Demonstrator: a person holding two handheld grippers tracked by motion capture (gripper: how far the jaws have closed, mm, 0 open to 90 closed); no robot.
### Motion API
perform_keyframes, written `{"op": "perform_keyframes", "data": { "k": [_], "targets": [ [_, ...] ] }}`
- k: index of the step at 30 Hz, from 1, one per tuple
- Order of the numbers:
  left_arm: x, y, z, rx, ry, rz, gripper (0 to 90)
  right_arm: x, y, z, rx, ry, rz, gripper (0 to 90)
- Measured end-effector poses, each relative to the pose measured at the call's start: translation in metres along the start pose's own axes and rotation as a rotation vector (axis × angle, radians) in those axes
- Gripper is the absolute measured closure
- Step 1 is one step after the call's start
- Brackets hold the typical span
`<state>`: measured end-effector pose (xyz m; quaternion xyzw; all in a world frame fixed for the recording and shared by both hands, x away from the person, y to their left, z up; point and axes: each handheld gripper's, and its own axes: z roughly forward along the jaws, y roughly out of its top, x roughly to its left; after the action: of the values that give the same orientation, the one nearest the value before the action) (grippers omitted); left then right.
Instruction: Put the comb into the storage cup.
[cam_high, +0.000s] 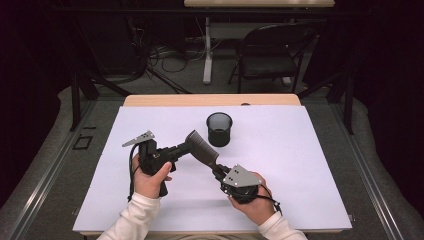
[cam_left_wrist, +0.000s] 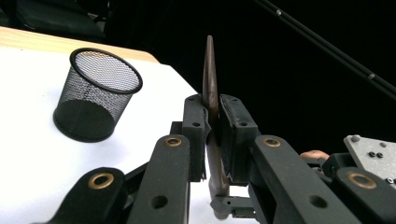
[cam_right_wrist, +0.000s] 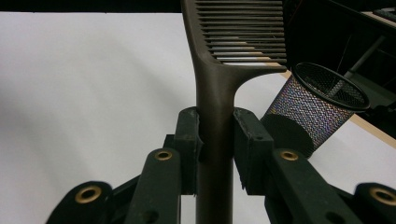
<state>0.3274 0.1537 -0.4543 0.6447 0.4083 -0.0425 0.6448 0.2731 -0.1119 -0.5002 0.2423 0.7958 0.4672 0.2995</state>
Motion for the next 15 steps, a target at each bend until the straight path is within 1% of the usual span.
{"op": "perform_keyframes", "data": {
  "k": [7, 10, 15],
  "targets": [
    [0.0027, -0.0006, 0.0, -0.001, -0.017, -0.033, 83.5, 0.0, -0.0006, 0.0007, 0.003, 0.003, 0.003, 72.8],
    [0.0035, -0.0011, -0.0001, -0.002, -0.019, -0.053, 83.9, 0.0001, -0.0008, 0.001, 0.004, 0.006, 0.005, 72.8],
    [0.0053, -0.0015, -0.0003, -0.004, -0.024, -0.071, 84.2, 0.0003, -0.001, 0.0013, 0.005, 0.006, 0.007, 72.8]
  ]
}}
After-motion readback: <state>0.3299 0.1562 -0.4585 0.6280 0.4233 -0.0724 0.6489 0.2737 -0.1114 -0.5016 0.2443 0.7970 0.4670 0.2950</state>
